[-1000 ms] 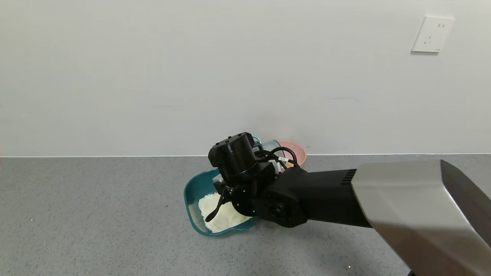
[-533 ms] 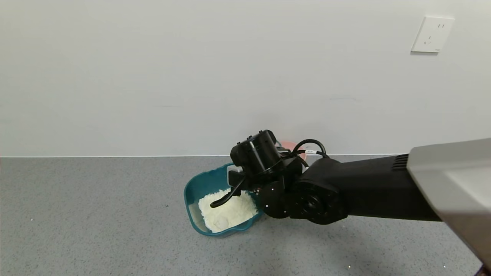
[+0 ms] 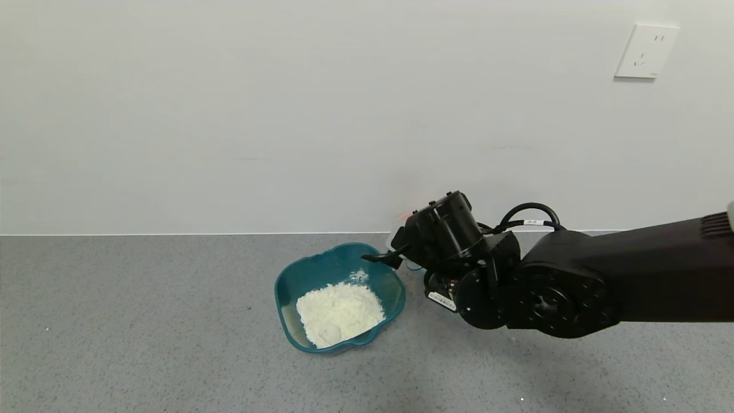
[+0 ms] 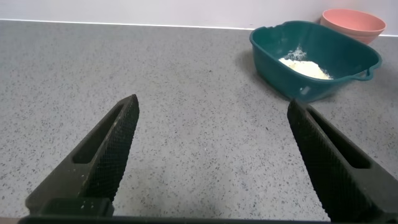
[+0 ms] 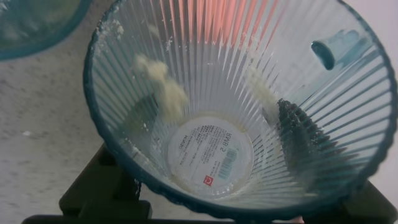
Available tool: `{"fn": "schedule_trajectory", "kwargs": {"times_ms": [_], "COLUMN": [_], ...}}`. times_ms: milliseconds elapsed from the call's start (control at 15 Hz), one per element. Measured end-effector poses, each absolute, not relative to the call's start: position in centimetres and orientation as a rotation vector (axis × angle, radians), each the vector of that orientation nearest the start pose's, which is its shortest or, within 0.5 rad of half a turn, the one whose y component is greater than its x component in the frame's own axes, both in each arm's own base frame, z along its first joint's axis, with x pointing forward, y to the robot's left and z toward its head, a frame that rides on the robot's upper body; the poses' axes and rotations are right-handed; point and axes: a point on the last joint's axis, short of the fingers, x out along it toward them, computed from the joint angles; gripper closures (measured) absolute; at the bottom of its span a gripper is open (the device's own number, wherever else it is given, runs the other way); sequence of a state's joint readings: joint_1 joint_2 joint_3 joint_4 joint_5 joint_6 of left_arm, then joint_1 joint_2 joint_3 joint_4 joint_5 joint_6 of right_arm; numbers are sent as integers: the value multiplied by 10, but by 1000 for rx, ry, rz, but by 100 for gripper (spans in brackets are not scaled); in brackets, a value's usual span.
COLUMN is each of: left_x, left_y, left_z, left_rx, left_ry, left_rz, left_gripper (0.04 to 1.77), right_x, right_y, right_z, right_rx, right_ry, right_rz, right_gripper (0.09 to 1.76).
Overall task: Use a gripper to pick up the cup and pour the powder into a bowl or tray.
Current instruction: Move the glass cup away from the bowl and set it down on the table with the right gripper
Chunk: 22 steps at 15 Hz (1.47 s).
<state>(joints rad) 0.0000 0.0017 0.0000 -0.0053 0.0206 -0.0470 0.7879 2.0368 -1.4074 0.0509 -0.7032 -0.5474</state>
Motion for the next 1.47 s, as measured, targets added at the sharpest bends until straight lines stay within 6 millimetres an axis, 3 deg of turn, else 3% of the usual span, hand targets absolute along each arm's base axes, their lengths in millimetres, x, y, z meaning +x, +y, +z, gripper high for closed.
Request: {"fn": "schedule_trajectory", "kwargs": {"times_ms": [533, 800, 1133, 1467], "left_x": [-23, -23, -23, -23], "left_y": [0, 0, 0, 0], "left_z": [76, 76, 76, 76], "left_rx": [-47, -47, -47, -47], "left_ry": [-4, -5, -5, -5], "left_rz": [21, 21, 21, 21], "left_gripper": [9, 9, 9, 9], "right_x": [278, 268, 255, 259], "right_y": [239, 223, 205, 189], "right_z": [178, 175, 155, 137], "right_rx": [-379, -230, -91, -1], "right_ry": [517, 465, 322, 222], "right_rz": [84, 56, 58, 19], "right_gripper": [50, 50, 50, 50]}}
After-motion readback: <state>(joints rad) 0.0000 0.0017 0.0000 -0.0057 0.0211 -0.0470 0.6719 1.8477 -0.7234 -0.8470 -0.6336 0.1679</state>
